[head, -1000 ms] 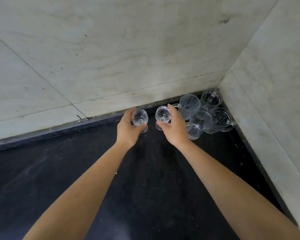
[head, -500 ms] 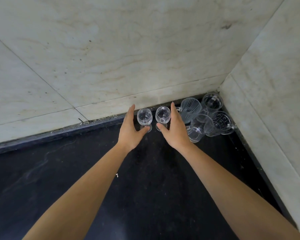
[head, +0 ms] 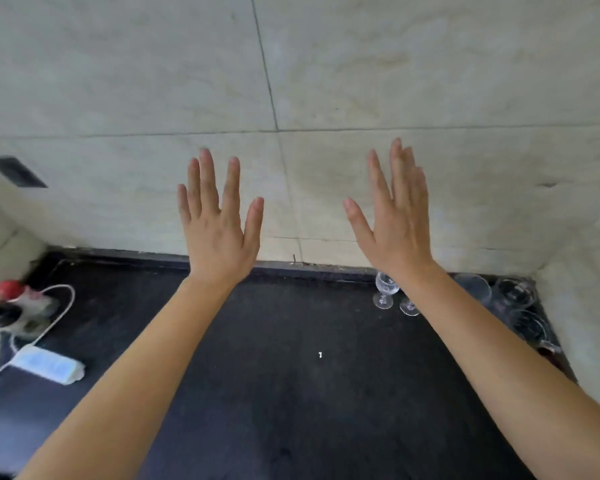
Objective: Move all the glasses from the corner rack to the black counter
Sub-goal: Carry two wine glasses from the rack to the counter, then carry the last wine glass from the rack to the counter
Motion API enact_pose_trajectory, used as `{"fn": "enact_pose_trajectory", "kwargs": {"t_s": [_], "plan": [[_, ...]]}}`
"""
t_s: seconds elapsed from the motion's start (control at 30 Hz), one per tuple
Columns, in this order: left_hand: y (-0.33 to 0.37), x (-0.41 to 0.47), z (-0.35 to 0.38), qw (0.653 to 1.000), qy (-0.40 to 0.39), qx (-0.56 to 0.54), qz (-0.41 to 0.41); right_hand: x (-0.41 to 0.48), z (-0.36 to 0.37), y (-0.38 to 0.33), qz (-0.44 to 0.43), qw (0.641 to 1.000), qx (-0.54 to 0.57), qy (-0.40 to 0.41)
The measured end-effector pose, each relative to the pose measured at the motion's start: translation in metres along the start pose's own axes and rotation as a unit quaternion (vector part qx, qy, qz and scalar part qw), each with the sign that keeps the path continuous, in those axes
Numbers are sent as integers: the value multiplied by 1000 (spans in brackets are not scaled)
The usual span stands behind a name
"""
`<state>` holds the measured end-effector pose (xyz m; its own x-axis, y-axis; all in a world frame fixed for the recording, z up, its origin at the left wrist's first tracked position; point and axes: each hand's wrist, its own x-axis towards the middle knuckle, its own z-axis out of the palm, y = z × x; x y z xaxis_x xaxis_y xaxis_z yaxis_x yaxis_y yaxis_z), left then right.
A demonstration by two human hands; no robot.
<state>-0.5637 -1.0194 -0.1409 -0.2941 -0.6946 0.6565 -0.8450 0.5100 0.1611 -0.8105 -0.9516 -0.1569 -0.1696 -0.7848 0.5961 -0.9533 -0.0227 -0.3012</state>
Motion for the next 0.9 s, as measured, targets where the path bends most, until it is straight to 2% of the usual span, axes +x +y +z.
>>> {"fn": "enact_pose_trajectory", "kwargs": {"t_s": [0.2,0.4,0.6,0.73,0.9], "plan": [[-101,-124,-129,977,19,150,-150,-26,57,-144,-123,980,116,-103],[-173,-237,-295,923,79,264,-270,-70,50,-346,-270,930,208,-138],[-228,-400,-472,857,122,346,-361,-179,21,-569,-396,858,306,-120],[-252,-518,-596,812,122,390,-417,-279,-6,-734,-445,802,368,-150],[-257,-646,-735,715,144,445,-519,-409,-58,-902,-525,712,423,-196]]}}
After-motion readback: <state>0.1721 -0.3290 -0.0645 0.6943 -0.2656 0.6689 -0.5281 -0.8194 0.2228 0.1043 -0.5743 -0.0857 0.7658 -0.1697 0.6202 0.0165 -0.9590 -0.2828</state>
